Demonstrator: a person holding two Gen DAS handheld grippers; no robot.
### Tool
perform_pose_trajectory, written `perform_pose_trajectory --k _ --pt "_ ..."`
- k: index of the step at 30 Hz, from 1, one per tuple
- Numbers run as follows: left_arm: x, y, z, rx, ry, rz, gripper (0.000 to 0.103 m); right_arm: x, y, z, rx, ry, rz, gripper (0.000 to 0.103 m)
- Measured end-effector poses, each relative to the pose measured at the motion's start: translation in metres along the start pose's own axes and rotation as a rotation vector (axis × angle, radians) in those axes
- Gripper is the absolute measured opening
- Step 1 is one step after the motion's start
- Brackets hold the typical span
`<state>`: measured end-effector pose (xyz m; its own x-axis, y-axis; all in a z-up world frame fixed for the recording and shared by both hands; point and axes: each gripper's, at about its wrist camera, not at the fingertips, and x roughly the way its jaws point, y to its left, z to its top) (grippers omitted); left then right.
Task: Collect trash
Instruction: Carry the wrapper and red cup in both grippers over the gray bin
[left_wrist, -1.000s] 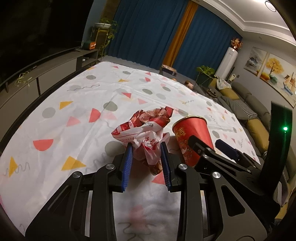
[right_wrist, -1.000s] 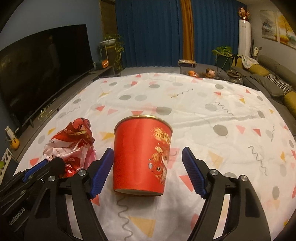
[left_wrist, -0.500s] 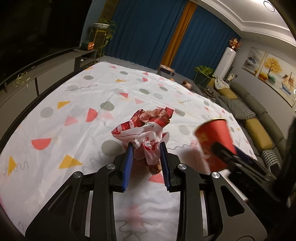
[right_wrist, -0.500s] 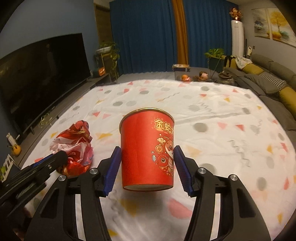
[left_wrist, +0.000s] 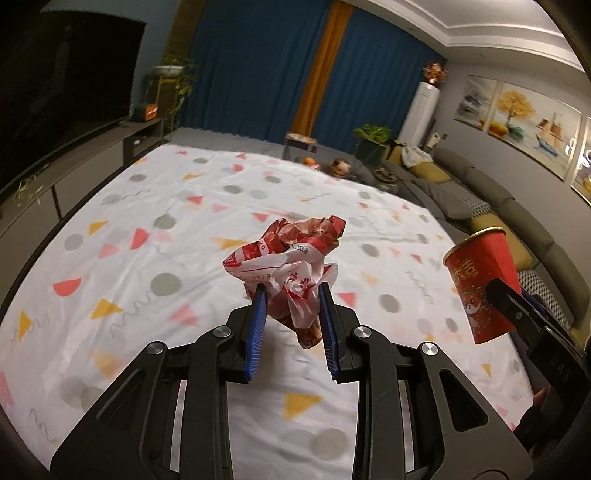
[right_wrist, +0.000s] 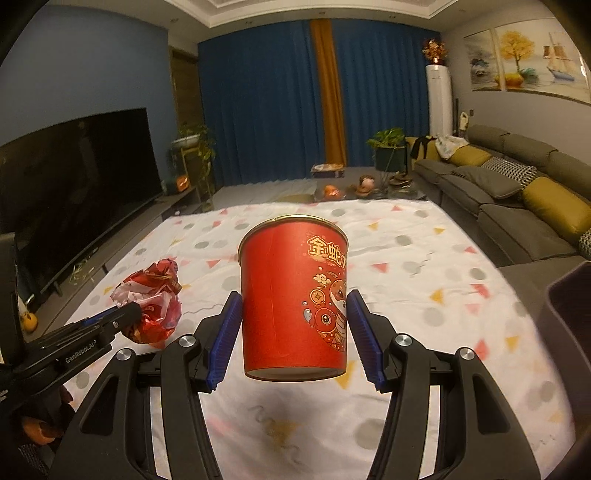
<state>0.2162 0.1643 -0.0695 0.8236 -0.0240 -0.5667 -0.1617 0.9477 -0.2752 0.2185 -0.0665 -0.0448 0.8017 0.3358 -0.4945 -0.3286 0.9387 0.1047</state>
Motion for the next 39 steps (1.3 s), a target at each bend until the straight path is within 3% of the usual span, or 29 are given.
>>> perform_pose_trajectory --k 9,20,39 --pt "-0.025 -0.069 -0.003 0.089 -0.025 -0.083 0.027 -0.046 -0.045 -0.001 0.039 -0.064 -0.038 0.057" --pt "-0.022 -0.177 -0.021 0.218 -0.010 -0.216 0.027 -0.093 -0.117 -0.010 0.106 -0.121 -0.142 0.057" --pt "0.029 -0.382 -0.067 0.400 0.067 -0.562 0.027 -0.146 -0.273 -0.045 0.294 -0.163 -0.507 0.057"
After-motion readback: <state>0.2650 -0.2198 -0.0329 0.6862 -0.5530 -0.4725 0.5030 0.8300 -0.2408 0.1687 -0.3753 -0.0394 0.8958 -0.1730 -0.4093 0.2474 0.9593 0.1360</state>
